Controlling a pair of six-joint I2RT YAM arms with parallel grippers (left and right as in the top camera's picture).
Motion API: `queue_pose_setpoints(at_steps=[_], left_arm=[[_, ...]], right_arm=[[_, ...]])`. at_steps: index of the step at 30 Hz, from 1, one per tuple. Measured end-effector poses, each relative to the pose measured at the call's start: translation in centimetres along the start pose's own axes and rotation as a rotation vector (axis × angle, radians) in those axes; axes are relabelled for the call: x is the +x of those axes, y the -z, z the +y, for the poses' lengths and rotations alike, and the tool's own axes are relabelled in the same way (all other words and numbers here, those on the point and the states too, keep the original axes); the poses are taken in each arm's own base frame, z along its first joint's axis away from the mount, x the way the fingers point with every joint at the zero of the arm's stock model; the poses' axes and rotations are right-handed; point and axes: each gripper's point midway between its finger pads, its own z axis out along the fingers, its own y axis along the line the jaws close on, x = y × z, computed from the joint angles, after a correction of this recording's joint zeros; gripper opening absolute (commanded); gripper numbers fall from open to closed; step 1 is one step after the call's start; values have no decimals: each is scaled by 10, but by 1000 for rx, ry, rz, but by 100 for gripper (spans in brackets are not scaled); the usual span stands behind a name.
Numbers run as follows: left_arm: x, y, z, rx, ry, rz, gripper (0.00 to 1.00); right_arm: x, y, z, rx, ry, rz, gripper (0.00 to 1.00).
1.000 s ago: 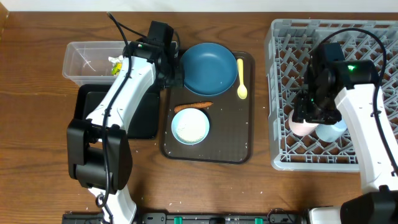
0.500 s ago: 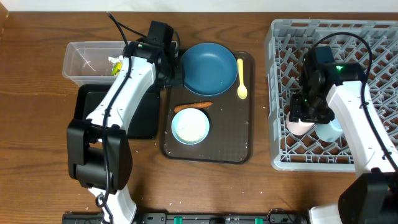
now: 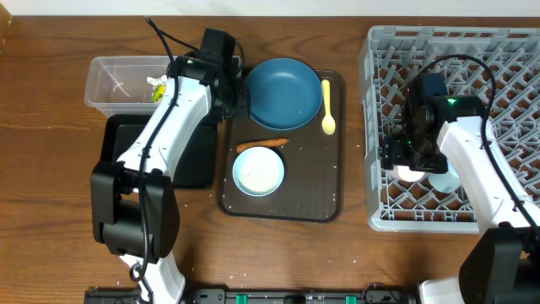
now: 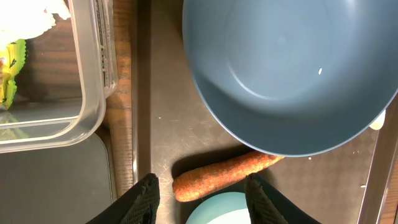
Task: Sort waste into correct bins and load items into the dishwasher rack
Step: 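Lower the pink cup into the rack beside the blue cup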
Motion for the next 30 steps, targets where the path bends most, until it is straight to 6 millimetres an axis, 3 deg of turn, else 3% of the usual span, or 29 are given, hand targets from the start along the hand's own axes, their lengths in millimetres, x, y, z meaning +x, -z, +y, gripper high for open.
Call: queue_pose_setpoints(at_steps=[9,19,30], left_arm=[[0,0,0,0,0,0,48],[1,0,0,-1,1,4,48],[1,0,0,-1,1,4,48]], right_arm=[[-6,6,4,-19,-1,-21,80],[-33,39,8,-43,-7,-119,64],[-22,46,-2,-35,-31,-68,59]])
